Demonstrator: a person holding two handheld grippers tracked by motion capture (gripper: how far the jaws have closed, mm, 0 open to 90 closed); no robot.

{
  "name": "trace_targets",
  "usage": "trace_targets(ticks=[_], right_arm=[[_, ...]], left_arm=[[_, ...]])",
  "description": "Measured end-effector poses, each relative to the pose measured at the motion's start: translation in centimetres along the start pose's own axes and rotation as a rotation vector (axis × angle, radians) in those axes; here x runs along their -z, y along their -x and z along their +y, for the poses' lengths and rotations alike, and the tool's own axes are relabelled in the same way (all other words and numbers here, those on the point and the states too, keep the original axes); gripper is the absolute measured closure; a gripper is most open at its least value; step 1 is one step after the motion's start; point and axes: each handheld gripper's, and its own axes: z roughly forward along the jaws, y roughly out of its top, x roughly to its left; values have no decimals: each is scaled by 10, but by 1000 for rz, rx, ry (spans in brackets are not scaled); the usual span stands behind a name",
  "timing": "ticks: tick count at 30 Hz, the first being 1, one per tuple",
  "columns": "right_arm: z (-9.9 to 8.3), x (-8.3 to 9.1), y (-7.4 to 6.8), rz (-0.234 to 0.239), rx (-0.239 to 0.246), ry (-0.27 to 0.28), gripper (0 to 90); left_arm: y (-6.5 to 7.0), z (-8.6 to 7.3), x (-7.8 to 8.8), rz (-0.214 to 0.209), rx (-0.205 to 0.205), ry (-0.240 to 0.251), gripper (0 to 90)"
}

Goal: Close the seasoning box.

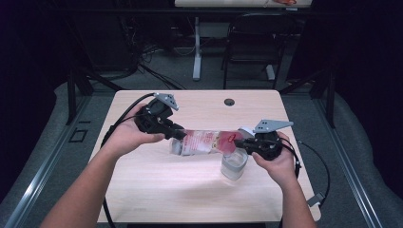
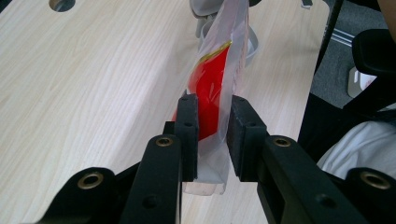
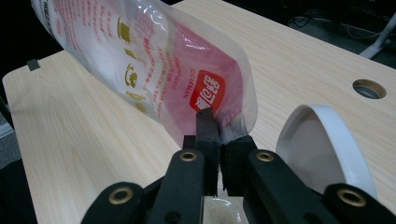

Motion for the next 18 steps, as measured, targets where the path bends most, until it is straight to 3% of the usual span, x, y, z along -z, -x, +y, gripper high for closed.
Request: trace_targets(ticks=[18], right_arm=[[-1, 1, 0, -2, -1, -6, 875]], left_arm=[[1, 5, 0, 3, -7, 4, 757]])
